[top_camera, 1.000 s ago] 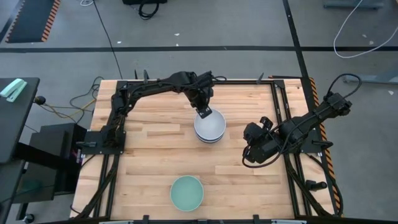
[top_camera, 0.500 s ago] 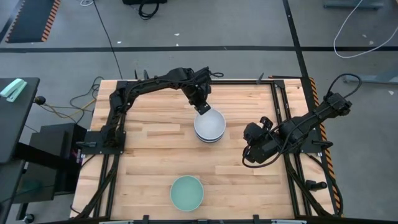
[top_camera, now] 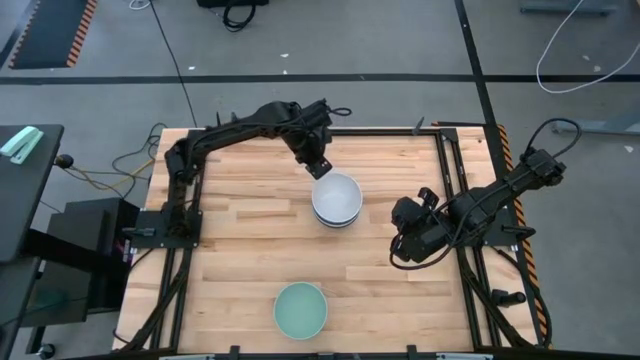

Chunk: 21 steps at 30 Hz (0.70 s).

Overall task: Nest bowls inside each other
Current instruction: Stack the green bowl on the white bowl

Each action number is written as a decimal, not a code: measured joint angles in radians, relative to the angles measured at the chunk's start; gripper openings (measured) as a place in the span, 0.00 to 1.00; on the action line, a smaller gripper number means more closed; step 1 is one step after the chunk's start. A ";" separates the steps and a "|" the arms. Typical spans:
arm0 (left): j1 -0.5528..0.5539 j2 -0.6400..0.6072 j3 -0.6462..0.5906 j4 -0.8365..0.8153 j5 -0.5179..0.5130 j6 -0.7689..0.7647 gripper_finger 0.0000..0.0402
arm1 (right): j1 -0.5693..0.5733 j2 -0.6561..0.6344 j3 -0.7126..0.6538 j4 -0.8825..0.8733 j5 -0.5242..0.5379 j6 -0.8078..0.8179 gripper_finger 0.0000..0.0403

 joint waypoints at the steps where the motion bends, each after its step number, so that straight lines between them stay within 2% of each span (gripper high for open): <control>1: -0.003 -0.009 0.000 -0.009 -0.002 -0.005 0.30 | 0.000 0.000 0.000 0.000 0.000 0.000 0.03; 6: -0.050 -0.039 0.001 -0.124 -0.028 -0.077 0.28 | 0.002 0.000 0.000 0.000 0.000 0.000 0.03; 10: -0.141 -0.041 -0.001 -0.273 -0.045 -0.057 0.25 | 0.017 0.000 0.000 0.001 0.000 0.004 0.03; 13: -0.222 -0.043 0.000 -0.348 -0.104 -0.052 0.23 | 0.033 0.000 0.000 0.000 0.000 0.021 0.03; 17: -0.351 -0.045 0.000 -0.365 -0.197 -0.052 0.20 | 0.064 0.000 0.000 0.000 0.000 0.043 0.03; 21: -0.482 -0.045 0.000 -0.364 -0.222 -0.079 0.18 | 0.100 0.000 0.000 0.000 0.002 0.065 0.03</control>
